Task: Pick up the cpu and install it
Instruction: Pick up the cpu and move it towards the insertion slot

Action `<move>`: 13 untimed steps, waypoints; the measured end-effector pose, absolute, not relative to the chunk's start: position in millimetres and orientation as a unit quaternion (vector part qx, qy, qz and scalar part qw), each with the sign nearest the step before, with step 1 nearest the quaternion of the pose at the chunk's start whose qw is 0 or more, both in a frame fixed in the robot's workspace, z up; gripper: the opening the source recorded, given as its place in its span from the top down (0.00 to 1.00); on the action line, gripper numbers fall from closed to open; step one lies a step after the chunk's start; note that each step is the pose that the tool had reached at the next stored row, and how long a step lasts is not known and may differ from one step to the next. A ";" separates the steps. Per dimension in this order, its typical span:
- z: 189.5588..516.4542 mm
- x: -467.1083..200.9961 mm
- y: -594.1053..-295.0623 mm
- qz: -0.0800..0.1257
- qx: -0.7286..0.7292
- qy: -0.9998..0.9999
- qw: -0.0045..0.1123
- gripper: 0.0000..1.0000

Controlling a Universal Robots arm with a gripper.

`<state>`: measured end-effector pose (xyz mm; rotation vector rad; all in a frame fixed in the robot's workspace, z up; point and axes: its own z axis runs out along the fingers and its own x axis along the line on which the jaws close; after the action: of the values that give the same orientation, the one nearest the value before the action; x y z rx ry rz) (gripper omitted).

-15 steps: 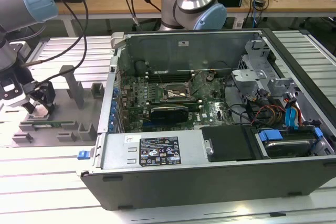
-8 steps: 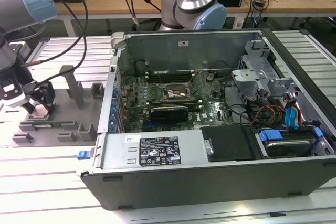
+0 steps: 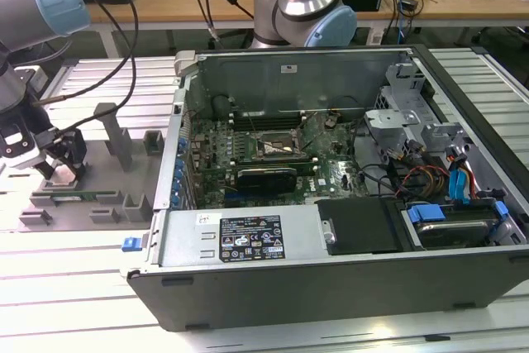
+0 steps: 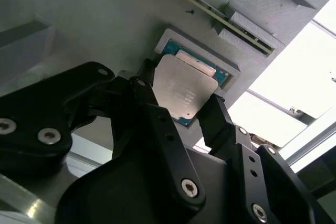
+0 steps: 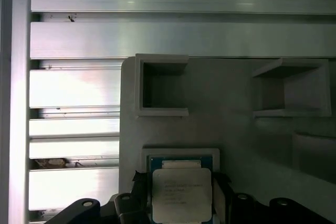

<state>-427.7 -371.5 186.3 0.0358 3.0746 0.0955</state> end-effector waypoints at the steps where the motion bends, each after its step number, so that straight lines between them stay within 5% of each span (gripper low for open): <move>1: 186.3 -427.7 -371.5 0.031 0.012 0.999 0.033 0.40; 13: 186.9 -427.4 -371.8 0.031 0.012 0.999 0.030 0.40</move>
<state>-427.4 -371.8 186.9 0.0363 3.0797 0.0956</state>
